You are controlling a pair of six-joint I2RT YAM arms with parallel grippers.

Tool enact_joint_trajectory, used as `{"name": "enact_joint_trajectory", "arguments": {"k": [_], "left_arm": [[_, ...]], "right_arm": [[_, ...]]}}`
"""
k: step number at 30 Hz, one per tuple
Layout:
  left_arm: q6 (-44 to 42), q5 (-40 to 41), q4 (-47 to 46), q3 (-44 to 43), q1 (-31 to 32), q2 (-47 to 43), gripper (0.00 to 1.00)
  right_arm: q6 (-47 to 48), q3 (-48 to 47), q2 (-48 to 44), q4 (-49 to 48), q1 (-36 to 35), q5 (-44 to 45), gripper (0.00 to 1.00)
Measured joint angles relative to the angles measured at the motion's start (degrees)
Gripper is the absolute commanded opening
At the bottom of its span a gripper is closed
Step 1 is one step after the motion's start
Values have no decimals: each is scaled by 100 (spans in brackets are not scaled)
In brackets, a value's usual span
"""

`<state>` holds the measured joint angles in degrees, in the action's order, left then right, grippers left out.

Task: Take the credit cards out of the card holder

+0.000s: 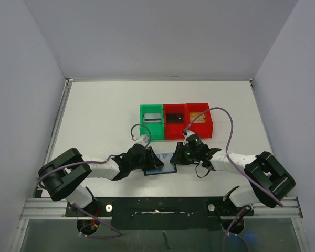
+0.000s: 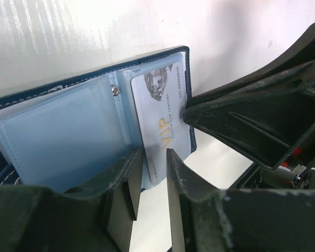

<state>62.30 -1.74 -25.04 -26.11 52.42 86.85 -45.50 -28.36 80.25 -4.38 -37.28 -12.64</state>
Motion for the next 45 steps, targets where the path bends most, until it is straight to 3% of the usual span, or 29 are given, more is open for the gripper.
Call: {"name": "enact_joint_trajectory", "arguments": {"k": [12, 45], "left_arm": [[212, -61, -612, 203, 0, 286, 3], [313, -181, -651, 555, -72, -299, 0]], "right_arm": [[7, -2, 0, -4, -31, 15, 21], [96, -175, 120, 223, -125, -2, 7]]}}
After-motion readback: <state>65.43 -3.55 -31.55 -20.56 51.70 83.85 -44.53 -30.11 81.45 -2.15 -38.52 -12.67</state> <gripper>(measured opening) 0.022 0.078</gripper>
